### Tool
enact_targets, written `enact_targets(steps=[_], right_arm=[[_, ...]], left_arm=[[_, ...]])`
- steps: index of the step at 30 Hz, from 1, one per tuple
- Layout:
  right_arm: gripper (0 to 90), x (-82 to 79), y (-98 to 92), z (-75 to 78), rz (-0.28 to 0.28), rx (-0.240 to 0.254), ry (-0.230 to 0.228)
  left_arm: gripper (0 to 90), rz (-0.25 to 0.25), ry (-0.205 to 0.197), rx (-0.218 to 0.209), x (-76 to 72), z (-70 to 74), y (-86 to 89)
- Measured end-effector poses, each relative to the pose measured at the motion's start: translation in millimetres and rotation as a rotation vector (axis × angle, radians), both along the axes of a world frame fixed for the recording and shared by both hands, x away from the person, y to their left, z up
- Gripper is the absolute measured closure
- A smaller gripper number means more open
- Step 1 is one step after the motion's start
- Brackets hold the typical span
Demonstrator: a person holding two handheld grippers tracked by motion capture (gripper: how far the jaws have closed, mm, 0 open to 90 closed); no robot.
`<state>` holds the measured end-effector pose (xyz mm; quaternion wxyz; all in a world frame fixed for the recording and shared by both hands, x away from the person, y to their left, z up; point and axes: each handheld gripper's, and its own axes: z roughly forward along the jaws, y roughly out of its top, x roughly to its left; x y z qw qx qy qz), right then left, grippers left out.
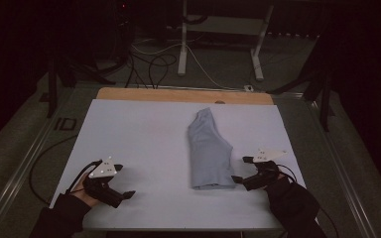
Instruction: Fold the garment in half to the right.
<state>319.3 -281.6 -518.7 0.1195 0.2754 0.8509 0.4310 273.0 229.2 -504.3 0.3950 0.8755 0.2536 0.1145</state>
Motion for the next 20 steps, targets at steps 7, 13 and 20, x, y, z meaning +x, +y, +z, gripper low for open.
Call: enact_targets(steps=[7,13,20], right_arm=[[9.2,-9.6,-3.7,-5.3,-0.026,-0.016,0.013],[9.3,-10.0,-2.4,-8.1,-0.046,-0.035,0.021],[9.3,-10.4,-4.1,-6.9,-0.057,0.001,0.009]], left_arm=[[0.5,-0.003,-0.007,-0.013,-1.0,0.2,-0.4],[0.5,-0.001,-0.009,-0.022,-1.3,0.1,0.6],[0.5,-0.001,-0.013,-0.025,-2.0,0.5,1.0]])
